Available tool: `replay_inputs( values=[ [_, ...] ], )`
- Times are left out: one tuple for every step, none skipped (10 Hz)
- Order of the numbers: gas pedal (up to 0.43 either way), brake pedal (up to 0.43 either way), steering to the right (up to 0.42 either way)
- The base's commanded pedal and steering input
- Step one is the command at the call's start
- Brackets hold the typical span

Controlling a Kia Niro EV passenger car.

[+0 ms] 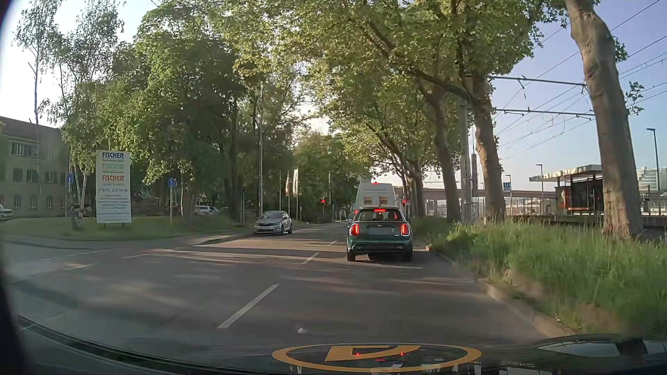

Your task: Follow the waypoints while adhering to traffic rules and regulations

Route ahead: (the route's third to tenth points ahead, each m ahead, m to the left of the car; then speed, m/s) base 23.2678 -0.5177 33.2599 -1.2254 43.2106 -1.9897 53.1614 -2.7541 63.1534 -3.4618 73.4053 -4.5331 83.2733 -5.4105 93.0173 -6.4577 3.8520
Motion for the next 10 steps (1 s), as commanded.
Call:
replay_inputs(
  values=[
    [0.0,0.0,0.01],
    [0.0,0.0,0.011],
    [0.0,0.0,0.011],
    [0.0,0.0,0.011],
    [0.0,0.0,0.011],
    [0.0,0.0,0.011],
    [0.0,0.0,0.01],
    [0.0,0.0,0.01],
    [0.0,0.0,0.009],
    [0.0,0.0,0.009]
  ],
)
